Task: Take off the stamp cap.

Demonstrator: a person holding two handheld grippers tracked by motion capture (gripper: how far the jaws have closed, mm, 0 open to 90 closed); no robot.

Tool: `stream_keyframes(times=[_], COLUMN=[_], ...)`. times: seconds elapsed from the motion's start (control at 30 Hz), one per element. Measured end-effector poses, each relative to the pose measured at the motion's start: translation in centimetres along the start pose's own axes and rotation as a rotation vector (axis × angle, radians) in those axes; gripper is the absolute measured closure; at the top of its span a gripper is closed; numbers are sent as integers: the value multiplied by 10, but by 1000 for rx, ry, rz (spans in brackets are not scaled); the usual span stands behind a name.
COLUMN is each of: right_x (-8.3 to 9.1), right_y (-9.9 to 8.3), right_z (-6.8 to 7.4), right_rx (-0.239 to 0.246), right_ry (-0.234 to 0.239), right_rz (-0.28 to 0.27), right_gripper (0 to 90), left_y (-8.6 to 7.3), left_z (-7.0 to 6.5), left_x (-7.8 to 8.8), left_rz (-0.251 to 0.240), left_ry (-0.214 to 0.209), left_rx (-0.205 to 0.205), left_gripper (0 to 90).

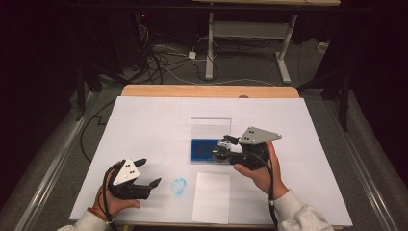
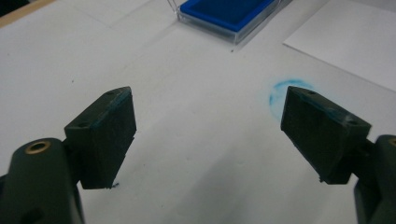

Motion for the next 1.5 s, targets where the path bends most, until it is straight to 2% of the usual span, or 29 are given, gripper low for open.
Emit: stream_keyframes(times=[0.03, 0.27, 0.3, 0.33, 0.4, 0.43, 0.5, 0.53, 0.57, 0.63, 0.7, 0.77, 0.8, 0.87, 0.93, 1.03, 1.5], right_x=[0, -4, -5, -6, -7, -7, -9, -10, -11, -13, -15, -17, -17, -18, -18, -20, -25], right_y=[0, 5, 6, 6, 8, 8, 8, 8, 8, 8, 8, 7, 6, 6, 5, 4, 1], right_z=[2, 23, 26, 29, 34, 34, 41, 43, 45, 48, 50, 52, 52, 54, 55, 57, 62], right_rx=[-3, 23, 22, 26, 36, 36, 37, 39, 38, 46, 46, 50, 43, 42, 43, 42, 43], right_ry=[3, 47, 60, 72, 81, 81, 104, 112, 126, 125, 144, 138, 149, 147, 158, 165, 164], right_rz=[-2, -29, -32, -37, -43, -43, -45, -51, -51, -47, -43, -44, -42, -46, -44, -49, -53], right_gripper=[569, 568, 568, 568, 568, 568, 568, 568, 568, 568, 568, 568, 568, 568, 568, 568, 567], left_y=[5, 26, 33, 33, 42, 42, 47, 52, 52, 56, 65, 70, 71, 73, 74, 77, 78], left_z=[-5, -20, -25, -25, -33, -33, -39, -42, -42, -47, -55, -59, -61, -65, -66, -65, -65], left_x=[1, -7, -9, -9, -16, -16, -24, -31, -31, -35, -40, -43, -45, -48, -48, -47, -47], left_rz=[-15, -35, -53, -53, -73, -73, -64, -59, -59, -65, -59, -56, -54, -41, -50, -69, -68], left_ry=[-15, -41, -56, -56, -90, -90, -108, -134, -134, -151, -150, -152, -161, -150, -170, -170, -189], left_rx=[-5, -47, -54, -54, -73, -73, -99, -102, -102, -112, -138, -143, -146, -162, -158, -149, -155], left_gripper=[170, 168, 168, 171, 199, 216, 224, 224, 224, 224, 224, 224, 224, 241, 248, 279, 359])
Point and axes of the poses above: each handheld gripper's, and its own axes: x roughly backward along the jaws, y roughly out of its top, z roughly to its left, the point moved 2 cm from there along -x, roughly forward along the jaws, and after that the axes turned 13 degrees about z, right-handed, at the moved point
